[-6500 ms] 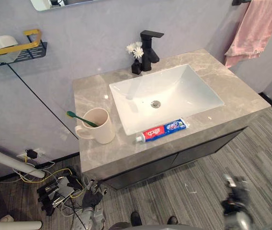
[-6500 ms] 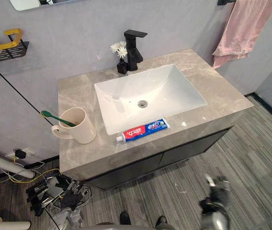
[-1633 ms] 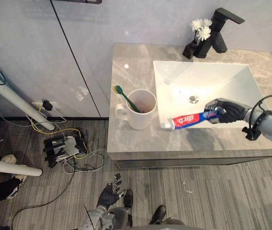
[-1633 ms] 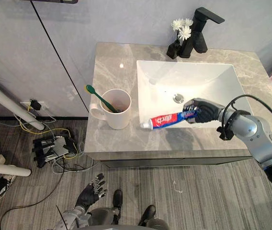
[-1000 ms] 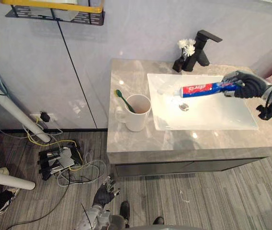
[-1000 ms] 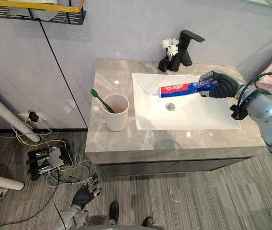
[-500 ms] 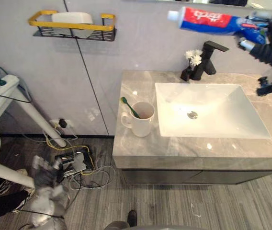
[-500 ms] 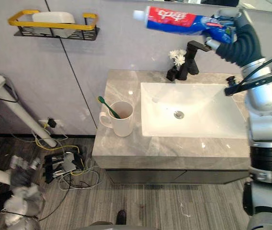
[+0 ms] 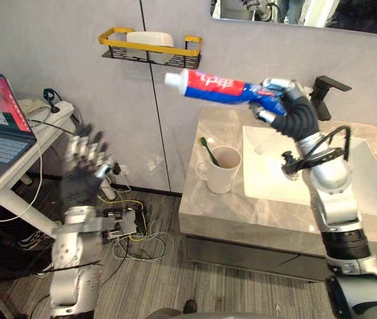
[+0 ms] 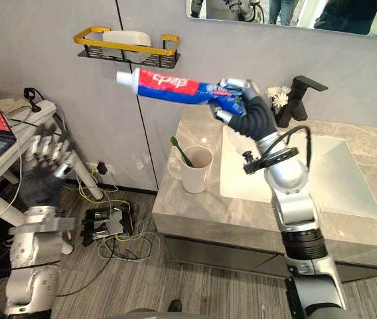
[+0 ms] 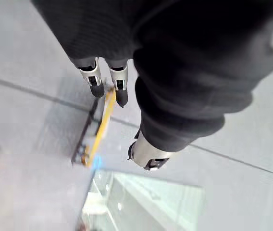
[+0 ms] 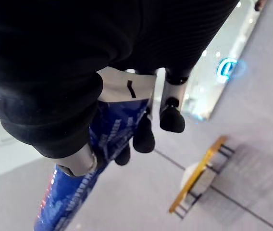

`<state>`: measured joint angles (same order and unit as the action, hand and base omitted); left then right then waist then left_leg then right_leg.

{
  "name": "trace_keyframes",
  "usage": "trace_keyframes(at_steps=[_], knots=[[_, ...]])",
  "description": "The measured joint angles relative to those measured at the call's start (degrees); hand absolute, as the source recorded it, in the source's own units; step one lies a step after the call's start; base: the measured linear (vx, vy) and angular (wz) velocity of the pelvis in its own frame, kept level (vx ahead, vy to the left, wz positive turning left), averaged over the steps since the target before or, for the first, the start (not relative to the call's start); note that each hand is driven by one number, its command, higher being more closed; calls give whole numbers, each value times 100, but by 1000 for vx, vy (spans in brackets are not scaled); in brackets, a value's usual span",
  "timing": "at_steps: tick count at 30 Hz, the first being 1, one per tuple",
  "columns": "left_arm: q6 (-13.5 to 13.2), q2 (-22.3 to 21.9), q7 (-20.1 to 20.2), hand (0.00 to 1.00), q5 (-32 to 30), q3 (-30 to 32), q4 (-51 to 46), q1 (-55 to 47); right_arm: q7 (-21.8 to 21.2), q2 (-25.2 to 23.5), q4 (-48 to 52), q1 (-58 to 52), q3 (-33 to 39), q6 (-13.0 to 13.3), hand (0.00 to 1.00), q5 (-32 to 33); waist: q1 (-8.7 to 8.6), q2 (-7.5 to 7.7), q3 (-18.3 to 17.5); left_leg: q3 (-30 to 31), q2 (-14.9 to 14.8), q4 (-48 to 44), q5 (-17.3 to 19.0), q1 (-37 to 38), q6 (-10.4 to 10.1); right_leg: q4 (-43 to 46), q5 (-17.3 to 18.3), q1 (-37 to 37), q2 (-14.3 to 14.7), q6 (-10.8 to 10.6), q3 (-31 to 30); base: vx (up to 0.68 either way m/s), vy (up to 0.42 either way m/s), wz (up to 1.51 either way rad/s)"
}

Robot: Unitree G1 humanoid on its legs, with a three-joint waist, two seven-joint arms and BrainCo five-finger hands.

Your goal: Organize washtable

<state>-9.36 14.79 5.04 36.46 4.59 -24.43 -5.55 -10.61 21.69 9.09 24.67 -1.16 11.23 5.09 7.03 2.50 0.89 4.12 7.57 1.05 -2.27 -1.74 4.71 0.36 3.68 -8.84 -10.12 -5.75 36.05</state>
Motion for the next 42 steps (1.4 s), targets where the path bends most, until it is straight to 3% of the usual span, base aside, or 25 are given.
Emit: trace_keyframes(at_steps=[5,15,28,42], knots=[[6,17,116,0,378,-454,-48,352,-90,-285,161,-305,-5,-42,100,0,-37,-76,-41,50,24,0,-44,9,1,27,20,-18,-4,-30,22,-11,-17,6],[50,25,106,0,600,-795,-47,756,-94,-783,358,-525,-114,-55,100,0,-311,-100,-55,-142,-46,57,-44,61,-7,24,20,40,1,-35,-184,-9,-18,-11],[249,13,108,0,914,-1419,-46,1192,-93,-1077,364,-725,-108,-275,100,-7,-349,-99,-56,-272,-63,112,-44,59,-9,-57,-13,100,12,-75,-326,12,-34,-5],[281,-151,55,0,1189,-1886,-9,1603,-94,-1357,366,-892,-198,-290,100,-2,-490,-76,-60,-318,-65,153,-44,61,-7,-70,-31,132,10,-87,-383,1,-19,-2]])
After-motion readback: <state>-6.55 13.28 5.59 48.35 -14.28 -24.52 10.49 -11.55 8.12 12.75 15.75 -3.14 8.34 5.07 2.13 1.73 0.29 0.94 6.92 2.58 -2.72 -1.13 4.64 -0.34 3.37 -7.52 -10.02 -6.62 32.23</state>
